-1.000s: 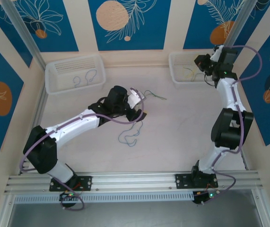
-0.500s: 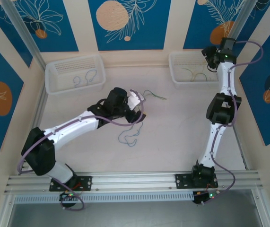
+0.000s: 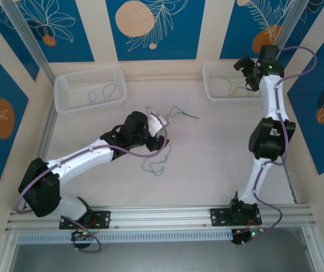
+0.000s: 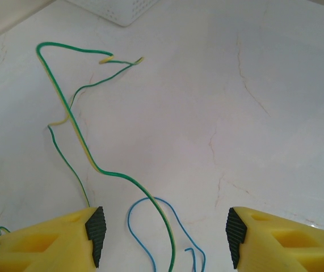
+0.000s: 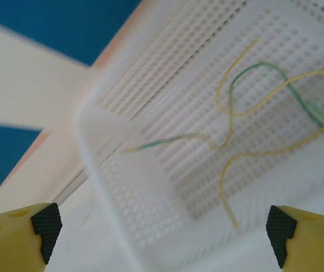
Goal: Untangle the cables
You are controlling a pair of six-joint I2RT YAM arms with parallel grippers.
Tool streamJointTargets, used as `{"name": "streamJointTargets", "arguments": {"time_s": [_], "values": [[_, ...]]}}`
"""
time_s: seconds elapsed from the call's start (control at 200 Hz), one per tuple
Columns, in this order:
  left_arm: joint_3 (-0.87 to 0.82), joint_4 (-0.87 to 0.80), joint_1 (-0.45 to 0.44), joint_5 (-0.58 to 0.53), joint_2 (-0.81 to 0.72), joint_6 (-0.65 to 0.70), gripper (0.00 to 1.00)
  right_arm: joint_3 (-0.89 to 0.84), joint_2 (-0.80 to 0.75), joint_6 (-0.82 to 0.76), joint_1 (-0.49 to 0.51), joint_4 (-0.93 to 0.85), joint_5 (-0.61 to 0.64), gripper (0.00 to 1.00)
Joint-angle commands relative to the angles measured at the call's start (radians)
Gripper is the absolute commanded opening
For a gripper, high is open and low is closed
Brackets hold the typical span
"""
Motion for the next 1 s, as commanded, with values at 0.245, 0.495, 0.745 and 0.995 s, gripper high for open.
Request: {"name": "streamJointTargets", "arguments": {"time_s": [0.245,0.495,0.745,0.995], "values": [[-0.045,-0.048,-0.012,-0.059,-0.047,-0.06,0.64,-0.928,-0.694,-0.124,0.356,0.453,-0.185,0.81],[-0.173,-0.14,-0.012,-0.085,-0.138,-0.1,0.72,-1.04,-0.72,-0.042,0.425,0.396,-0.394,0.85],[-0.234,-0.103,-0.014,-0.073,-0.109,-0.113,0.76,-0.991,-0.596,-0.04,0.556,0.422,-0.383,0.87],[-0.212,-0.079,-0.018,-0.075,-0.043,-0.082,0.75,-0.906,-0.435,-0.06,0.64,0.402,-0.312,0.78]]}}
